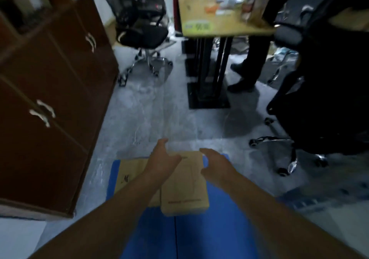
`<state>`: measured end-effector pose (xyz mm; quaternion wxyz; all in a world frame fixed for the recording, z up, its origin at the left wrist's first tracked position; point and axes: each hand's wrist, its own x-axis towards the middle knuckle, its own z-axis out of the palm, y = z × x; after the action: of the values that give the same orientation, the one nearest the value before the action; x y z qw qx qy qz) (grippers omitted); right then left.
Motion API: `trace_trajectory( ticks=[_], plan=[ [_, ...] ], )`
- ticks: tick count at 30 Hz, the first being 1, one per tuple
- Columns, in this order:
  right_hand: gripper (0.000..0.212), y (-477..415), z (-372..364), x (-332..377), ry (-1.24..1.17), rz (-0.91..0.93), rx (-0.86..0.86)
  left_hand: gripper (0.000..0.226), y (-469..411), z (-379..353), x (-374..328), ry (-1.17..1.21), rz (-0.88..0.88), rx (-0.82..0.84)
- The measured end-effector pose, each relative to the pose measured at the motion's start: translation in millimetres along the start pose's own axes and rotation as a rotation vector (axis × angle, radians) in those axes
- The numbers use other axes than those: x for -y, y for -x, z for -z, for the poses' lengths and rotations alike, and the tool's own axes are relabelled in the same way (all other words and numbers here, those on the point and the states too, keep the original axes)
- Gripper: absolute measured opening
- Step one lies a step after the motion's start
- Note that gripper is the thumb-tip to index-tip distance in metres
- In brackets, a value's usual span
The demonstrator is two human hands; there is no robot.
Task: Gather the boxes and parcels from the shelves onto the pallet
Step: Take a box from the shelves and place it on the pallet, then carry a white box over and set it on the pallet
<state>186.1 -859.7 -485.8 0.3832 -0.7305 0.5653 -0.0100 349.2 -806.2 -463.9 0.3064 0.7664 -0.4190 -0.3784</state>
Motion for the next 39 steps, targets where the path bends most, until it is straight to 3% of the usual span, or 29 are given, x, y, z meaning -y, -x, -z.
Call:
trace_trajectory(
  ticks=[7, 11, 13, 18, 24, 28, 35, 39],
  plan=[
    [0.054, 180.9, 153.6, 60.5, 0.067, 0.019, -0.224, 0.072, 148.8, 93.0, -163.5, -0.21, -0.401, 0.046],
    [0.057, 255.8, 200.4, 87.4, 0.055, -0.005, -0.305, 0.052, 196.2, 109.2, -223.2, -0.225, -0.598, 0.082],
    [0.063, 289.9, 219.6, 100.1, 0.042, -0.044, -0.382, 0.064, 215.5, 113.4, -249.4, -0.322, -0.625, 0.126],
    [0.053, 382.9, 240.0, 105.5, -0.04, -0.176, -0.618, 0.077, 262.6, 100.6, -293.9, -0.398, -0.82, 0.245],
    [0.056, 524.1, 160.4, 73.4, -0.209, -0.525, -0.79, 0.077, 360.1, 44.2, -276.5, -0.461, -1.021, 0.553],
    [0.041, 631.3, 92.9, 53.8, -0.208, -0.709, -0.913, 0.077, 453.3, 0.9, -240.8, -0.545, -1.141, 0.782],
    [0.053, 862.5, -14.3, 61.9, -0.21, -1.13, -1.103, 0.075, 688.5, -33.4, -200.4, -0.553, -1.518, 1.063],
    [0.049, 992.1, -88.5, 85.2, -0.268, -1.316, -1.255, 0.074, 835.9, -31.5, -162.9, -0.515, -1.675, 1.248]
  ],
)
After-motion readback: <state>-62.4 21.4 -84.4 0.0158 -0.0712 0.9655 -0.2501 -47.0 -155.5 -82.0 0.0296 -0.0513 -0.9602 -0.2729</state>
